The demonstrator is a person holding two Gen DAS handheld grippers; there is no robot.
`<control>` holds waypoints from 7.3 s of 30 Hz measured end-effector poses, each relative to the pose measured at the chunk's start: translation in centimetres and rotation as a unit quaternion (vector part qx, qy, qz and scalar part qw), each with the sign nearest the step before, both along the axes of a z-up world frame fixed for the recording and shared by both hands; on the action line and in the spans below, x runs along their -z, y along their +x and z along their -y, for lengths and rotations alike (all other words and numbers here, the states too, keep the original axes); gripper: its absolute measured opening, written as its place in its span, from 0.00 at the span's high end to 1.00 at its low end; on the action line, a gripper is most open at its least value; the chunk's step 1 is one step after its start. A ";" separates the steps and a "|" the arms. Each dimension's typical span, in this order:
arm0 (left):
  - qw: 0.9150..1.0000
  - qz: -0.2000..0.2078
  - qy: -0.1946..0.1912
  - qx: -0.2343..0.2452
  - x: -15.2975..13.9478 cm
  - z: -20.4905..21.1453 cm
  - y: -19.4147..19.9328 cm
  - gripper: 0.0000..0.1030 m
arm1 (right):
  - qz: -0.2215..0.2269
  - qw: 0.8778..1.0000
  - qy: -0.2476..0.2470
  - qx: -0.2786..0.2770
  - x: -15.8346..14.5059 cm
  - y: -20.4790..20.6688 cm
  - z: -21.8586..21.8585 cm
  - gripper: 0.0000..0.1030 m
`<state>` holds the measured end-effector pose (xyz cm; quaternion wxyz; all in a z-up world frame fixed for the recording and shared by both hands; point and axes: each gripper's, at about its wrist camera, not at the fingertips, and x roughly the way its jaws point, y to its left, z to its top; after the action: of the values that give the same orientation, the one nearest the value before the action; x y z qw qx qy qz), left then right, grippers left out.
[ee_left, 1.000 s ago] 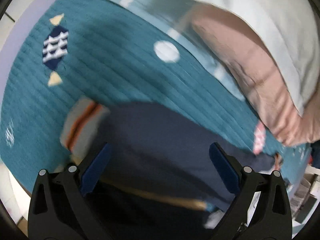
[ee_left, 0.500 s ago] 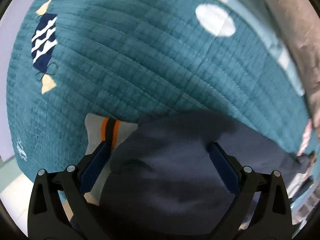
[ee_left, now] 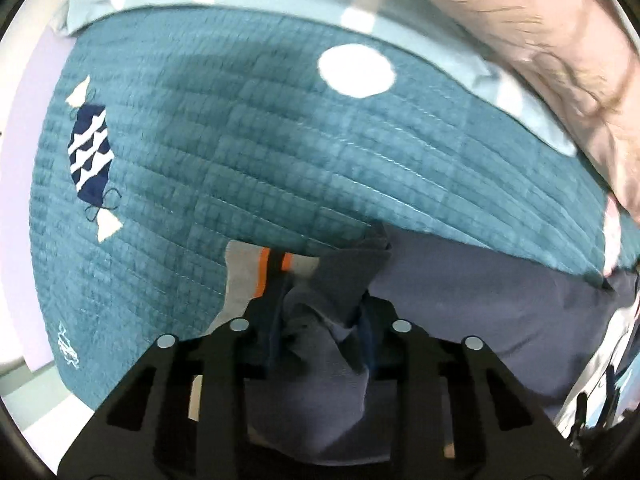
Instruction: Fold large clothes
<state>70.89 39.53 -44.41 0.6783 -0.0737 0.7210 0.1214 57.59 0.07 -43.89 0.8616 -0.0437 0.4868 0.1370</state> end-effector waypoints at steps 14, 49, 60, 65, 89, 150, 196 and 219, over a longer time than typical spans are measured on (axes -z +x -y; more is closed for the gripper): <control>0.973 0.177 -0.120 0.087 -11.7 8.6 -3.7 0.74 | -0.008 0.999 0.052 -0.002 0.7 -0.6 0.3 0.63; 0.944 0.104 -0.256 0.182 -2.6 56.0 -6.6 0.73 | -0.017 0.964 0.164 0.211 -2.6 -11.9 35.5 0.81; 0.921 0.170 -0.293 0.192 -3.2 57.7 -7.9 0.24 | 0.000 0.954 0.133 0.268 -2.0 -11.7 41.4 0.75; 0.953 0.145 -0.192 0.187 -1.8 55.1 -9.6 0.19 | 0.004 0.943 0.150 0.297 -1.8 -11.8 43.6 0.69; 0.896 0.217 -0.314 0.226 -1.2 61.4 -13.0 0.21 | 0.021 0.919 0.151 0.364 -1.9 -13.3 49.8 0.64; 0.958 0.255 -0.123 0.051 -1.2 24.6 -19.3 0.09 | 0.045 0.997 0.059 -0.028 -1.6 -3.2 6.9 0.41; 0.947 0.176 -0.232 0.135 2.7 39.3 -13.8 0.09 | -0.087 0.971 0.142 0.170 0.9 0.0 31.9 0.98; 0.964 0.164 -0.204 0.052 3.3 29.1 -4.1 0.09 | -0.109 0.961 0.138 0.212 0.0 7.8 36.7 0.53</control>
<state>66.80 10.41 -47.70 0.7633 -0.1913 0.6122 -0.0774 65.35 -36.64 -43.94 0.8101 0.1948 0.5526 0.0205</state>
